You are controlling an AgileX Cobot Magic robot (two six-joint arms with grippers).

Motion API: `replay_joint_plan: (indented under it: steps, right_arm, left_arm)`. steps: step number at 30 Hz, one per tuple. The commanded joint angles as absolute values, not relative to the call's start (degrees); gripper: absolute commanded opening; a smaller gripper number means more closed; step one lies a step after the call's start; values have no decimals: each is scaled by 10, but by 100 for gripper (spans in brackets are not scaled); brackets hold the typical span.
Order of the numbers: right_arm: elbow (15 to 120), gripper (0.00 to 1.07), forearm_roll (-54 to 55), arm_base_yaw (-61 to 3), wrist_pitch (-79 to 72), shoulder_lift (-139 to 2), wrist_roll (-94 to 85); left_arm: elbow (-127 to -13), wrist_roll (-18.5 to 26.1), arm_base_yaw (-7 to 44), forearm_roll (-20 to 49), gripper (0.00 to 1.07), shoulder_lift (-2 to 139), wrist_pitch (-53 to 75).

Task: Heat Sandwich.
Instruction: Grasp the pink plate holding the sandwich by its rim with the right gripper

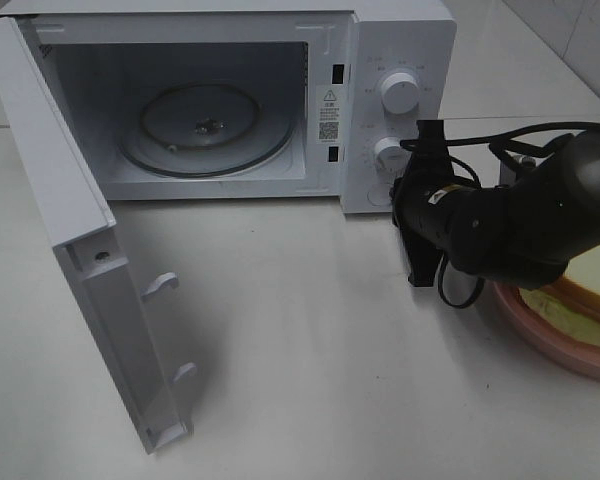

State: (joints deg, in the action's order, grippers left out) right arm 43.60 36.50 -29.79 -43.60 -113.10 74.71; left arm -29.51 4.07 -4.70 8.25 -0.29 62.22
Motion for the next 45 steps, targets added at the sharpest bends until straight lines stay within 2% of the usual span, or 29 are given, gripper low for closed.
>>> replay_joint_plan:
  steps: [1, 7, 16, 23, 28, 33, 36, 45]
  right_arm:
    - [423, 0, 360, -305, -419, -1110, 729]
    - [395, 1, 321, -305, -379, -1064, 712]
    - [386, 2, 207, -305, -295, -1005, 673]
    - [397, 3, 61, -286, -159, -957, 588]
    - [432, 3, 3, -275, -44, -933, 507]
    - [467, 4, 5, -275, 47, -920, 406]
    - [499, 5, 36, -275, 136, -920, 290]
    - [531, 7, 132, -275, 268, -920, 10]
  left_arm:
    - [-295, 37, -45, 81, 98, -13, 616]
    - [-295, 37, -45, 81, 98, -13, 616]
    - [-295, 37, -45, 81, 98, -13, 616]
    - [-295, 37, -45, 81, 98, -13, 616]
    - [-295, 37, -45, 81, 98, -13, 616]
    - [-295, 37, -45, 81, 98, -13, 616]
    - [-295, 37, -45, 81, 98, -13, 616]
    - [-295, 37, -45, 81, 98, -13, 616]
